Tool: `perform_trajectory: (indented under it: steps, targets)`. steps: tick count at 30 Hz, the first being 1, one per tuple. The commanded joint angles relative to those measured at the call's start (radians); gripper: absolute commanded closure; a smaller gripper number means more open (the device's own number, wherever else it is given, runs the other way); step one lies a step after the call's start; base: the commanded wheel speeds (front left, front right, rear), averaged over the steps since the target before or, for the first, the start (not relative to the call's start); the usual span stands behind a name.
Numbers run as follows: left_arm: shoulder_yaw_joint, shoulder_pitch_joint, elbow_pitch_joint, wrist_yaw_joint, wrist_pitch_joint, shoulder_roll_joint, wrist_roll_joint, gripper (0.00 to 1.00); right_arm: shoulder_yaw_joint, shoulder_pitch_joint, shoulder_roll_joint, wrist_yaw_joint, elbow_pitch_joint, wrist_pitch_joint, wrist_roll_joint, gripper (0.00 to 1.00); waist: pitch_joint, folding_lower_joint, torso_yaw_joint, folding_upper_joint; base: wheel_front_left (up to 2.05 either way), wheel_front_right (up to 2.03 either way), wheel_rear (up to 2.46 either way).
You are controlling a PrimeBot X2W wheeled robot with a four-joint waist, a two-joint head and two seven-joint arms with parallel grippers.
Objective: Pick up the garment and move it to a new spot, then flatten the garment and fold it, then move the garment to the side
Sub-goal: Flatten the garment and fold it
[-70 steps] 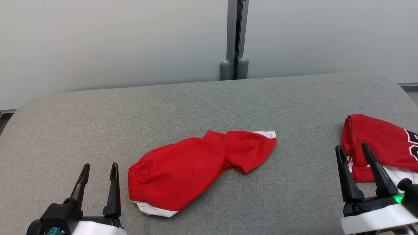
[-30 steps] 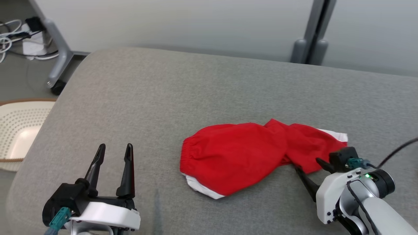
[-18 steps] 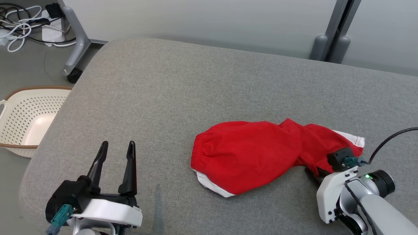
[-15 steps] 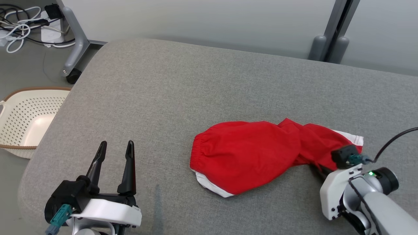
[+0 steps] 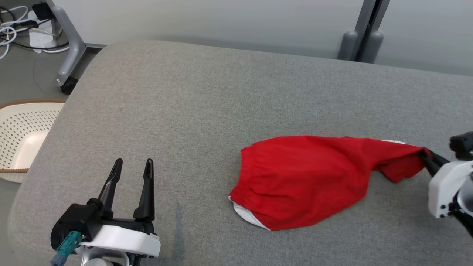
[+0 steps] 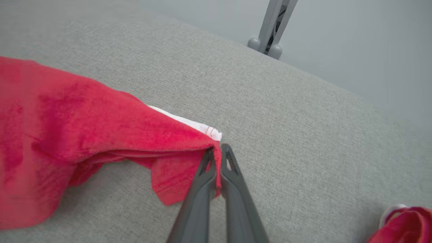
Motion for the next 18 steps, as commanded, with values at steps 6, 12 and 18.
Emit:
perform_trajectory:
  steps: [6, 12, 18]
  targets:
    - [0.004, -0.039, 0.007, -0.011, -0.005, 0.014, 0.005, 0.00, -0.035, 0.017, -0.070, 0.000, -0.001, 0.030, 0.032, 1.00, 0.042, 0.0000, -0.004, 0.0000, 0.00, 0.00, 0.00]
    - [-0.006, -0.051, 0.017, -0.009, 0.000, 0.015, 0.010, 0.00, -0.052, 0.000, -0.069, 0.000, 0.087, -0.015, 0.045, 0.00, 0.035, 0.0000, -0.004, 0.0000, 0.00, 0.00, 0.00]
    - [-0.018, -0.035, 0.024, -0.006, 0.008, 0.016, 0.010, 0.00, -0.055, 0.009, -0.008, 0.000, 0.133, -0.095, 0.059, 0.00, -0.024, 0.0000, -0.025, 0.0000, 0.00, 0.00, 0.00]
